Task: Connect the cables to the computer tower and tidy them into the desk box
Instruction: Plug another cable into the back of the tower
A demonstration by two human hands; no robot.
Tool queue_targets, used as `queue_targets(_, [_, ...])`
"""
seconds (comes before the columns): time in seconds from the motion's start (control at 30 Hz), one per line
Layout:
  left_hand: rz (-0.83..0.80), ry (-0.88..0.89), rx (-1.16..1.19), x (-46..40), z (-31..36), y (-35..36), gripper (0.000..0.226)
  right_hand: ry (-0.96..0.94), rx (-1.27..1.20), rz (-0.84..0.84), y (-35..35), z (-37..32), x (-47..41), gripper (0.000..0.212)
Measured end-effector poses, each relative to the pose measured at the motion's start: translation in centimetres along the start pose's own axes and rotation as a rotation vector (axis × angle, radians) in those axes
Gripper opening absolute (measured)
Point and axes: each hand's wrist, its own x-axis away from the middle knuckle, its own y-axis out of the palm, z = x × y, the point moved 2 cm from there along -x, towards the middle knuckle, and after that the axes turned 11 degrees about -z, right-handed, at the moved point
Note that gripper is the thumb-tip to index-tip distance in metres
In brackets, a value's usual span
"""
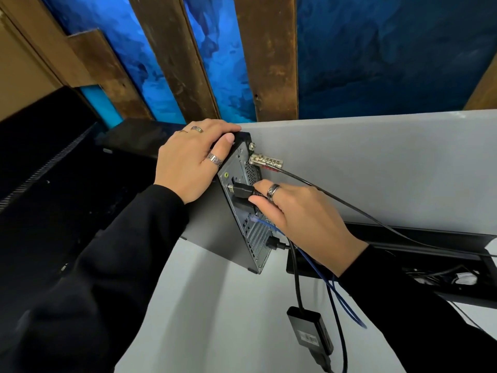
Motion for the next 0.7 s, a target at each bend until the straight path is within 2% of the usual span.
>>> queue_targets(0.23, [0.016,-0.007,-0.010,-0.06,0.14,0.03,0.054,0.022,0.106,0.011,0.39,-0.29,0.12,0.033])
queue_targets(0.43, [0.012,-0.018,-0.005,-0.16,0.17,0.02,0.053,0.030,0.031,0.083,0.49,-0.21,0.02,0.035])
queue_targets(0.7, [0.001,-0.018,-0.029,-0.22,0.10,0.12,0.053,0.011,0.080,0.064,0.74,-0.38,0.01,0.035])
